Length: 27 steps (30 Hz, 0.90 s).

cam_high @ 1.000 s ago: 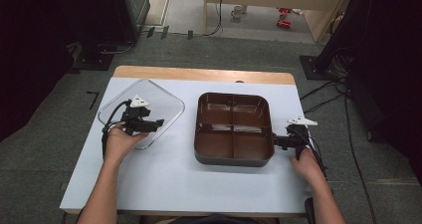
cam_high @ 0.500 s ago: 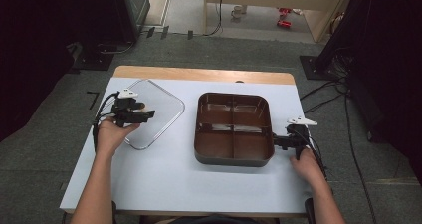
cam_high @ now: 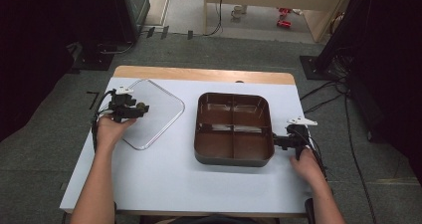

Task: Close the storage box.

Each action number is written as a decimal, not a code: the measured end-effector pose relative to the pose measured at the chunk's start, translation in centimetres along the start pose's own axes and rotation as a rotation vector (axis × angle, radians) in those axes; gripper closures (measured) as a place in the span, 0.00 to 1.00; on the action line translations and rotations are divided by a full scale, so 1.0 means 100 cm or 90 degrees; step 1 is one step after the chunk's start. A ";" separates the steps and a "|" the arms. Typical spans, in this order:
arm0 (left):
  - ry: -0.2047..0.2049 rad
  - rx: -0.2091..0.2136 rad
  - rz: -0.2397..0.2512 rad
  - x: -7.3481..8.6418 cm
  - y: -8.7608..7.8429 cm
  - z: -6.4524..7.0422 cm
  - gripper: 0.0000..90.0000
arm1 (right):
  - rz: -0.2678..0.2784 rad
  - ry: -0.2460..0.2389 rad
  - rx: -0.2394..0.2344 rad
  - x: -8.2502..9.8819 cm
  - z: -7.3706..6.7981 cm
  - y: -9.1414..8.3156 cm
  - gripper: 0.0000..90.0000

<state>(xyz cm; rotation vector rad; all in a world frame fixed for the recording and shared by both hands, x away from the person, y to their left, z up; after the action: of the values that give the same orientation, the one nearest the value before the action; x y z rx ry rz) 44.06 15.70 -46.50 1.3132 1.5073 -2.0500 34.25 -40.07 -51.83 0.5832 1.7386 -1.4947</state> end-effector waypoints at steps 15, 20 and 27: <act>-0.021 -0.038 -0.031 0.013 0.026 -0.010 0.55 | 0.000 0.000 0.000 0.000 0.000 0.000 0.12; -0.024 -0.039 -0.026 0.014 0.026 -0.010 0.60 | 0.000 0.000 0.000 0.000 0.000 0.000 0.12; -0.031 -0.035 -0.027 0.013 0.025 -0.009 0.65 | 0.000 0.000 0.000 0.000 0.000 0.000 0.12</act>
<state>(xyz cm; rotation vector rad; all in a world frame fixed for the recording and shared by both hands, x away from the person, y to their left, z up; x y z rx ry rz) 45.46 15.79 -49.13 1.2124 1.5705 -2.0365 34.25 -40.08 -51.83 0.5831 1.7386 -1.4942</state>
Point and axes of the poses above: each handheld gripper's, and its own axes: y roughly forward along the jaws, x roughly out of its underside, z roughly to its right, the point moved 2 cm from there along y, roughly forward along the jaws, and after that the axes turned 5 degrees about z, right-handed, at the moved point
